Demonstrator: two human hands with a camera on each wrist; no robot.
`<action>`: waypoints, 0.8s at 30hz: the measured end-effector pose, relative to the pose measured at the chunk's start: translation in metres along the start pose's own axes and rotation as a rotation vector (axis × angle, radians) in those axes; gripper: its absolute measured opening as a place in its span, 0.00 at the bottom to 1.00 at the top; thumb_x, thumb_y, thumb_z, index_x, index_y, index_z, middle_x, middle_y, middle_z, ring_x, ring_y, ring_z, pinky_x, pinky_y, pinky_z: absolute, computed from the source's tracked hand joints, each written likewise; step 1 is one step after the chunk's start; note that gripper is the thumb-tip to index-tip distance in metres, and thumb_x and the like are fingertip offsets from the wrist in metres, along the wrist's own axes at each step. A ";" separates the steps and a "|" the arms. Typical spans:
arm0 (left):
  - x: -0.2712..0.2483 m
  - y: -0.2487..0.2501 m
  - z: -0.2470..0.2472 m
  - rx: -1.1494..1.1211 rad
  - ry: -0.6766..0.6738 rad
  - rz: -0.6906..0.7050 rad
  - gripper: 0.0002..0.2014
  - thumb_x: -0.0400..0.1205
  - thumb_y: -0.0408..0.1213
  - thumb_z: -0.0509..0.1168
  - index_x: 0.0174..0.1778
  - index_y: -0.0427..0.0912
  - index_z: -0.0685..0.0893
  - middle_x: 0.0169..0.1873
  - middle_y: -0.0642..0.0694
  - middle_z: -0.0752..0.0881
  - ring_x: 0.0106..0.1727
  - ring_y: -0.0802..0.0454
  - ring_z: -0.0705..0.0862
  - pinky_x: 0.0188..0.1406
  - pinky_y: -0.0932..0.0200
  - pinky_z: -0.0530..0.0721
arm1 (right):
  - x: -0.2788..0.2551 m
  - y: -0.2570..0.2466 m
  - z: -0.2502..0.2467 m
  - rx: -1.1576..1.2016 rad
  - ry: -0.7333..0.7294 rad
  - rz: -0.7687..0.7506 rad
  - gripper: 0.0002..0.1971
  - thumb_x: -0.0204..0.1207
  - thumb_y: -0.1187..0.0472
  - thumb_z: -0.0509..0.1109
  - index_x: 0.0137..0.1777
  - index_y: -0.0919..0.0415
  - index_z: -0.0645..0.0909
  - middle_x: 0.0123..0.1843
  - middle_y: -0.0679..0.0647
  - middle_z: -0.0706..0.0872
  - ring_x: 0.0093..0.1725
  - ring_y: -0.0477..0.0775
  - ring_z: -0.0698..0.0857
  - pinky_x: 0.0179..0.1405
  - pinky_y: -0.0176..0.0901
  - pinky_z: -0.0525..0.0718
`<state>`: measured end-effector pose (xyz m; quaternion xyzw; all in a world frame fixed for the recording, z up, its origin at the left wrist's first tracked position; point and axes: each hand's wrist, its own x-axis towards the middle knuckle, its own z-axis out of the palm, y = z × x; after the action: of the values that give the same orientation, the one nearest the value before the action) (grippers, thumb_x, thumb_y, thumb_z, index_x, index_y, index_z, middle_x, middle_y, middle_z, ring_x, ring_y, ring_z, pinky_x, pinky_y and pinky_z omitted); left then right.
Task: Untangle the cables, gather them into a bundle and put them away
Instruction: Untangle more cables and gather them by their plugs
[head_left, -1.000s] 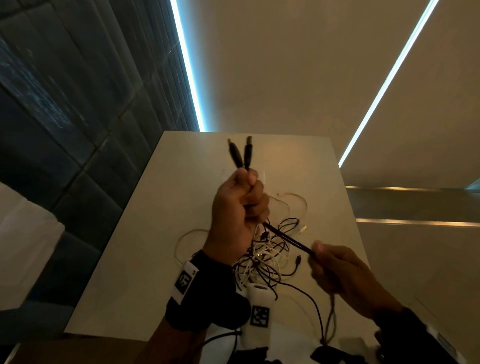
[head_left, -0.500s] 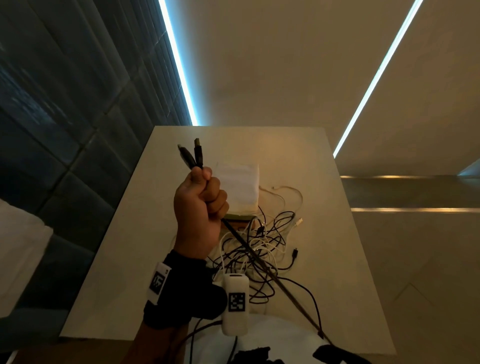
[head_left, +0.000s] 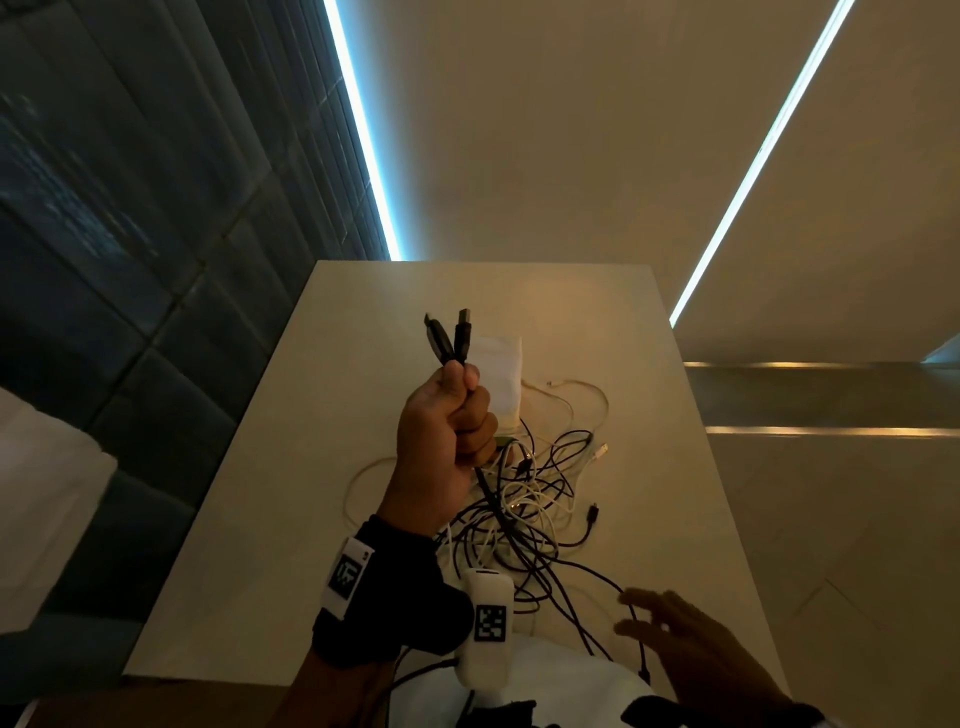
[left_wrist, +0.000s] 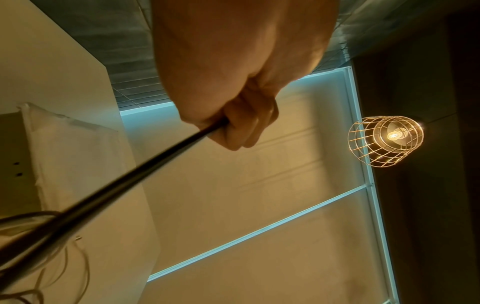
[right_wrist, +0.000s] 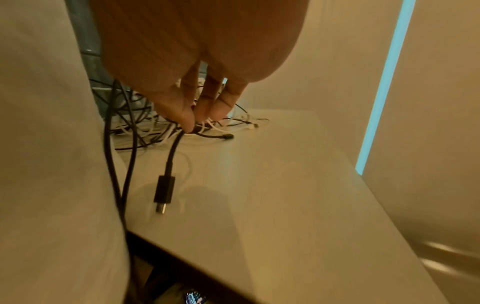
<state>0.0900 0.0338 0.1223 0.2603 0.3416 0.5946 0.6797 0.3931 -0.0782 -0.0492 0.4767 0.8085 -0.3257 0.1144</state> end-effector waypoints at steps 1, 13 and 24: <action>0.000 -0.001 0.001 0.005 -0.005 -0.003 0.16 0.89 0.39 0.46 0.37 0.43 0.71 0.17 0.55 0.63 0.15 0.62 0.57 0.16 0.66 0.50 | 0.016 0.002 -0.002 -0.112 0.000 -0.083 0.31 0.53 0.48 0.84 0.58 0.35 0.78 0.65 0.39 0.81 0.48 0.38 0.84 0.37 0.31 0.86; -0.002 -0.005 -0.001 0.132 0.065 0.027 0.15 0.89 0.39 0.49 0.38 0.43 0.72 0.24 0.51 0.70 0.21 0.58 0.63 0.23 0.59 0.55 | 0.068 0.006 -0.073 -0.059 0.532 -0.239 0.16 0.74 0.70 0.71 0.45 0.45 0.81 0.43 0.37 0.81 0.44 0.42 0.80 0.38 0.38 0.83; 0.004 -0.019 0.005 0.442 0.157 0.067 0.10 0.89 0.37 0.53 0.48 0.39 0.78 0.21 0.56 0.67 0.21 0.59 0.63 0.20 0.65 0.61 | 0.088 -0.117 -0.165 1.159 0.537 -0.295 0.09 0.85 0.67 0.59 0.52 0.74 0.76 0.31 0.60 0.78 0.27 0.60 0.78 0.29 0.51 0.84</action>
<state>0.1064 0.0350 0.1105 0.3669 0.5064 0.5462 0.5573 0.2693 0.0491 0.0818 0.4099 0.5596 -0.5903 -0.4128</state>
